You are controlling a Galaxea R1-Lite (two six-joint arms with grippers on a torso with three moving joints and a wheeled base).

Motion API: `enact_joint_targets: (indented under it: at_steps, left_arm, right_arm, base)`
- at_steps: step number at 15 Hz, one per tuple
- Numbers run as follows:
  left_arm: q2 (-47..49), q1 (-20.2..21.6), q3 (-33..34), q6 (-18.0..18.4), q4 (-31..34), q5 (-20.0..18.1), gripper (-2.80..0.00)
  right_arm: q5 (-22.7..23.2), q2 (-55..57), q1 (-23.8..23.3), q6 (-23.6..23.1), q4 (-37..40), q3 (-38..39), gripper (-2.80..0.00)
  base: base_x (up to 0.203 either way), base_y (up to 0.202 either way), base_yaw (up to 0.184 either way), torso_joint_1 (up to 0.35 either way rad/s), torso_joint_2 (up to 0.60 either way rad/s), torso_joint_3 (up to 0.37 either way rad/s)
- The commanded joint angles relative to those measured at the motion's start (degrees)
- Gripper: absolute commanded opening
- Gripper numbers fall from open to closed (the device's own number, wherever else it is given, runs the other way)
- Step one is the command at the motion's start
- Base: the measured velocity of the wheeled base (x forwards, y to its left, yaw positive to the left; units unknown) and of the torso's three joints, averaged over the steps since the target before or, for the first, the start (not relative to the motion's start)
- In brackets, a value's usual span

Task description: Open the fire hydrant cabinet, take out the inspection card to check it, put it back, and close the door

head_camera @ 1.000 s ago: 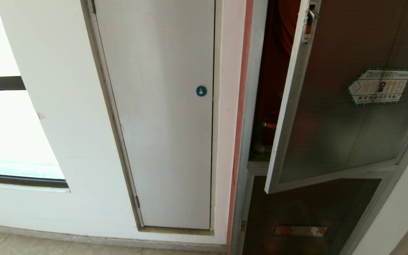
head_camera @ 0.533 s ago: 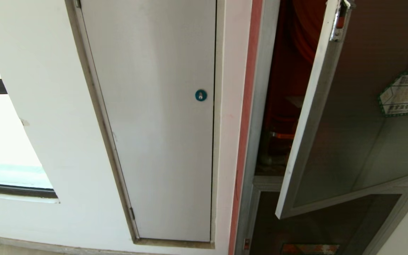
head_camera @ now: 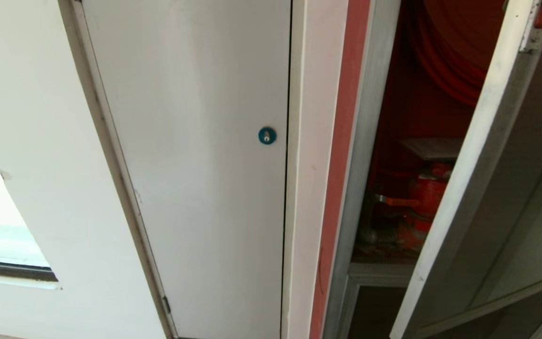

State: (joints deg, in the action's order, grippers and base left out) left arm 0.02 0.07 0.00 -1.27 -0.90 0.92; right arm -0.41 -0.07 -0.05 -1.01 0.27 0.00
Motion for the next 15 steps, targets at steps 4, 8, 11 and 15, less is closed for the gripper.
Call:
enact_joint_targets:
  at_steps: [4, 8, 11, 15]
  left_arm:
    - [0.0, 0.0, 0.0, -0.1, 0.0, 0.0, -2.80]
    - [0.0, 0.0, 0.0, -0.1, 0.0, 0.0, -2.80]
    - [0.0, 0.0, 0.0, -0.1, -0.1, 0.0, -2.80]
    - [0.0, 0.0, 0.0, -0.1, -0.1, 0.0, -2.80]
  right_arm:
    - [0.0, 0.0, 0.0, 0.0, 0.0, 0.0, -2.80]
    - [0.0, 0.0, 0.0, 0.0, 0.0, 0.0, -2.80]
    - [0.0, 0.0, 0.0, 0.0, 0.0, 0.0, -2.80]
    - [0.0, 0.0, 0.0, 0.0, 0.0, 0.0, -2.80]
  base:
    - [0.186, 0.000, 0.000, 0.005, 0.00, 0.001]
    - [0.025, 0.000, 0.000, 0.006, 0.00, -0.001]
    - [0.000, 0.000, 0.000, 0.000, 0.00, 0.000]
    - [0.000, 0.000, 0.000, 0.000, 0.00, 0.000]
